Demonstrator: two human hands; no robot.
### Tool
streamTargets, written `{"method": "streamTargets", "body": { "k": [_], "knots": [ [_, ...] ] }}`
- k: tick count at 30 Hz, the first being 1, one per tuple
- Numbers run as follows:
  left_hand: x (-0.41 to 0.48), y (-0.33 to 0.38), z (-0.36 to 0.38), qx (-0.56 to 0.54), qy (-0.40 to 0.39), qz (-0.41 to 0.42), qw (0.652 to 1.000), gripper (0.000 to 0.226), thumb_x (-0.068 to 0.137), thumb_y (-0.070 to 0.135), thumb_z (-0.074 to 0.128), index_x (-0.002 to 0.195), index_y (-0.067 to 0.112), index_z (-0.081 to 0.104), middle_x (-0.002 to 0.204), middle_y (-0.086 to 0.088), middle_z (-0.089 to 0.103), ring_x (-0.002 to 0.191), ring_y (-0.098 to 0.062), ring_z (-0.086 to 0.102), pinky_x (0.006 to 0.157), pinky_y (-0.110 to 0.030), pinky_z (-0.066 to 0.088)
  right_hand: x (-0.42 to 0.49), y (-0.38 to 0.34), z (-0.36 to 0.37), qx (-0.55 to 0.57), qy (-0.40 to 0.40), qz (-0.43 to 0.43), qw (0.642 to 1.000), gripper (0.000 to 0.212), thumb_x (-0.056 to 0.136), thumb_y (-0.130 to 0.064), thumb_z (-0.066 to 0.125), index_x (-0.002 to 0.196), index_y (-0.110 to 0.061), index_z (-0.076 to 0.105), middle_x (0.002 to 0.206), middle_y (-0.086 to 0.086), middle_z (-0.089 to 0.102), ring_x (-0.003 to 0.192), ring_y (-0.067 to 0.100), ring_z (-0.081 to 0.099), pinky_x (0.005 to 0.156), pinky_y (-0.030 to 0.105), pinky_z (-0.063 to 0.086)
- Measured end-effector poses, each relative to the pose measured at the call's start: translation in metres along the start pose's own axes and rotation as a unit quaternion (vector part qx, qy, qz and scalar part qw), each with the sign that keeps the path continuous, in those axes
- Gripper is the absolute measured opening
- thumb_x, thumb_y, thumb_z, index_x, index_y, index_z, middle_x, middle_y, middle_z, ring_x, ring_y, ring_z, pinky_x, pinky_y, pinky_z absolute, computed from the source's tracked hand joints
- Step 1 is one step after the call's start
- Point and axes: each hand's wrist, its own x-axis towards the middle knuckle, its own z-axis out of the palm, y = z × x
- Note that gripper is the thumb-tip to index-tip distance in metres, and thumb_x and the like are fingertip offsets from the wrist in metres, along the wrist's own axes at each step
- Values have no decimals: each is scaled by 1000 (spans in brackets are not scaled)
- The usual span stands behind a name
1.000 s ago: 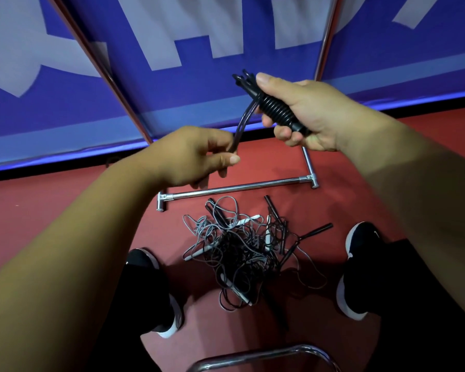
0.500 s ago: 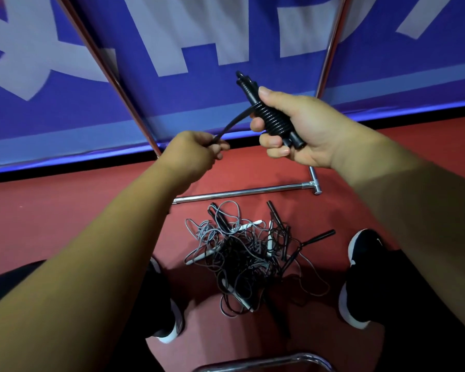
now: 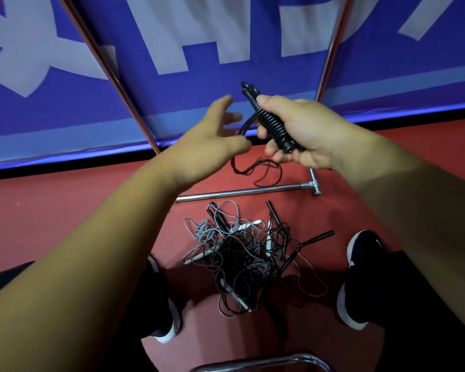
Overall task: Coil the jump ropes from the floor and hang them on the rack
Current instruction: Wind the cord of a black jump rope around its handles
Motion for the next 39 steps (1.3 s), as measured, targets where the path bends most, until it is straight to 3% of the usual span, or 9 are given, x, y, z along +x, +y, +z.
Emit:
{"method": "streamTargets", "body": {
  "k": [3,6,12,17,21,25,30,35,39],
  "knots": [
    [-6,14,10,46,-8,35,998,139,70,54,92,165,32,-7,170,16,19,145,2,39,114,-29,42,1,9,8,26,-5,19,999,33,107,-43,61,104,-11,64,68,4,67,48,16,63,47,29,55],
    [-7,13,25,104,6,54,993,165,51,65,95,164,20,-17,172,7,5,155,-5,23,125,-35,32,3,16,16,87,-7,26,996,33,106,-41,63,103,-9,70,77,9,68,56,20,68,51,28,56],
    [-5,12,34,169,63,75,981,157,57,54,98,165,6,-6,153,-2,28,139,-9,37,108,-11,25,14,29,27,135,2,41,990,40,103,-48,66,119,-12,73,110,14,72,97,29,70,88,42,52],
    [-4,11,29,193,54,80,977,154,58,55,98,164,4,0,139,1,31,114,-1,40,88,9,24,13,32,24,116,-13,56,992,55,104,-52,63,132,-5,70,113,12,75,104,30,71,92,42,48],
    [-6,13,29,224,61,79,969,150,59,59,94,164,1,3,140,0,34,113,0,40,92,-3,28,10,33,27,125,-26,45,991,54,106,-50,61,131,-4,71,119,14,73,106,29,69,98,43,50],
    [-8,14,30,245,61,82,964,144,62,56,93,163,-1,8,135,-1,36,110,-5,44,92,-9,31,6,34,30,129,-37,38,990,49,108,-49,56,126,-7,72,109,12,75,95,25,74,90,39,59],
    [-8,14,27,248,68,82,963,141,62,58,92,164,2,11,139,0,37,110,1,40,90,-6,30,7,31,29,137,-39,27,989,53,107,-49,58,134,-4,69,117,15,73,107,29,71,103,44,55],
    [-10,21,20,213,44,62,974,141,57,61,95,162,8,17,145,3,36,116,1,41,96,-7,30,9,30,25,114,-44,4,992,38,106,-46,63,120,-12,74,109,13,71,96,27,69,86,41,56],
    [-6,25,1,35,21,27,999,73,78,56,87,133,19,55,122,8,69,101,-1,70,93,-24,56,3,23,21,18,-23,-29,999,37,107,-46,60,115,-10,66,83,6,67,60,21,68,51,31,55]
  ]
}}
